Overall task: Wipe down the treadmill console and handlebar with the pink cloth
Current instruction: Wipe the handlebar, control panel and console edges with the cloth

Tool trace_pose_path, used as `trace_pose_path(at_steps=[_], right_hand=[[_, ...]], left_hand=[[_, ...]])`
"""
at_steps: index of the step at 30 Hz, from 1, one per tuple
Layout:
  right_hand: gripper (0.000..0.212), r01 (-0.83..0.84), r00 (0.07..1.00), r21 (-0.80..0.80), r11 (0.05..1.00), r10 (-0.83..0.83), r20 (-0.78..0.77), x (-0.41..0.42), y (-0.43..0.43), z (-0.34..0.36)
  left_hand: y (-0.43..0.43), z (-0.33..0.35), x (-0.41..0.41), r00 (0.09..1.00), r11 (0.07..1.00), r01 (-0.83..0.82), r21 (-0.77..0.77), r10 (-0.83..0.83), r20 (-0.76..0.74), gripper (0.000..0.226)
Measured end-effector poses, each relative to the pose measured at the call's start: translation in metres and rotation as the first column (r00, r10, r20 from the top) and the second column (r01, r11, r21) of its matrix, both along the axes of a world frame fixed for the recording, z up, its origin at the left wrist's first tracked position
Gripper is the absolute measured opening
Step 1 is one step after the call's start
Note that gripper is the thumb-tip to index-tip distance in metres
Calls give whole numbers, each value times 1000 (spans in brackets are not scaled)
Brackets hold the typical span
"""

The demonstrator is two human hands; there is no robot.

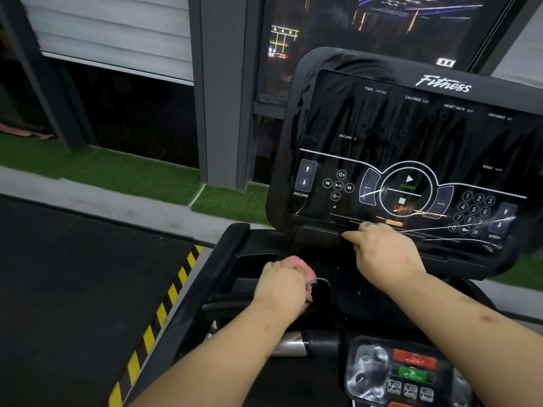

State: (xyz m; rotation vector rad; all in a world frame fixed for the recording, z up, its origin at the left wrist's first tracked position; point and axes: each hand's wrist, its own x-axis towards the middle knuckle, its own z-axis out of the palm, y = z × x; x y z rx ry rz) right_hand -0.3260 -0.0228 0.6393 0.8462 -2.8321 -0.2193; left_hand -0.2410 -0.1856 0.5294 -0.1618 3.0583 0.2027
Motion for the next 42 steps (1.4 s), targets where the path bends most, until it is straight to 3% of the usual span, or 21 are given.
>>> trace_pose_path(at_steps=[6, 16, 22, 28, 33, 38, 42], right_hand=[[48, 3, 999, 13, 1000, -3, -32, 1, -1, -2], [42, 2, 1000, 90, 996, -4, 13, 5, -19, 6], [33, -123, 991, -17, 992, 122, -59, 24, -56, -2], [43, -175, 984, -109, 979, 169, -57, 16, -62, -23], [47, -196, 973, -199, 960, 165, -162, 18, -57, -41], [48, -193, 970, -193, 962, 158, -187, 15, -60, -43], [48, -196, 968, -188, 963, 158, -197, 15, -60, -43]], left_hand=[[19, 0, -11, 981, 969, 187, 159, -176, -77, 63], [-24, 13, 35, 999, 993, -4, 114, 9, -37, 66], [-28, 7, 42, 999, 994, -9, 113, 13, -40, 68], [-61, -4, 71, 998, 989, -50, 138, 46, 35, 48], [-70, -14, 76, 998, 983, -59, 176, 52, 42, 37], [-49, -21, 50, 997, 937, -70, 342, 53, 59, 57], [-42, -22, 21, 995, 939, -103, 329, 93, 45, 73]])
